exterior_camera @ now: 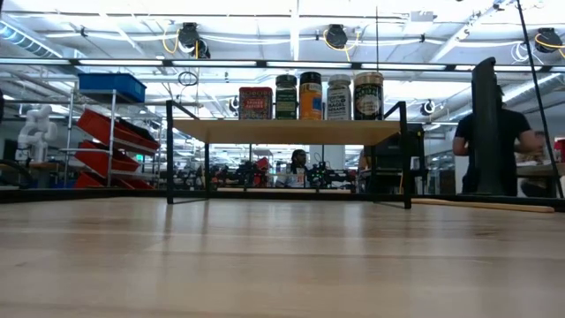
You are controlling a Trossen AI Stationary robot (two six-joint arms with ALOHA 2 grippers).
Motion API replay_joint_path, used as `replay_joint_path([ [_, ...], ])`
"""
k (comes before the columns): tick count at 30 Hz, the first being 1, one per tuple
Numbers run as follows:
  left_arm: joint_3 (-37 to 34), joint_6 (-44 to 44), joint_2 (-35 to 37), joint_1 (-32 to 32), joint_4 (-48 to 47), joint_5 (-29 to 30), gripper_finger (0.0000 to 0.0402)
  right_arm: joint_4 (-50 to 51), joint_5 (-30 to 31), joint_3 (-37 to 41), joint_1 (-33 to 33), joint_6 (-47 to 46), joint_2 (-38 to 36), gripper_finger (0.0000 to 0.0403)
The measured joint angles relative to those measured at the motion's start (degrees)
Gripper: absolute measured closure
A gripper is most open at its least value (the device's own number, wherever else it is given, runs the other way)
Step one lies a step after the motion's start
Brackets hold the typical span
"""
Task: Shelf spices
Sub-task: Put the brown seasoning bottle on the shelf
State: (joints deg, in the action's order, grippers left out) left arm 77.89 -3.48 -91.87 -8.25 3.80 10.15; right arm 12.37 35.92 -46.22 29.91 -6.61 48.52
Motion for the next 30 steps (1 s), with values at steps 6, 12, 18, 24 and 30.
replay_joint_path([
  [6,0.0,-4.4,5.9,0.2,-11.5,15.1,0.0208,0.0,0.0,0.0,0.1,-0.3,0.3,0.0115],
  [12,0.0,-3.2,10.6,4.0,-24.7,22.8,0.0208,0.3,-0.2,0.0,0.3,-0.3,0.4,0.0115],
  [18,-3.2,-1.3,15.0,9.1,-32.0,24.6,0.0207,2.5,-0.2,0.0,0.2,-1.4,0.4,0.0115],
  [24,-8.0,-1.2,19.7,12.6,-31.4,23.1,0.0207,3.9,-0.2,0.0,0.2,-1.8,0.4,0.0115],
  [30,-15.1,0.0,25.5,15.7,-26.9,18.2,0.0207,3.8,-0.3,0.0,0.2,-1.7,0.5,0.0115],
])
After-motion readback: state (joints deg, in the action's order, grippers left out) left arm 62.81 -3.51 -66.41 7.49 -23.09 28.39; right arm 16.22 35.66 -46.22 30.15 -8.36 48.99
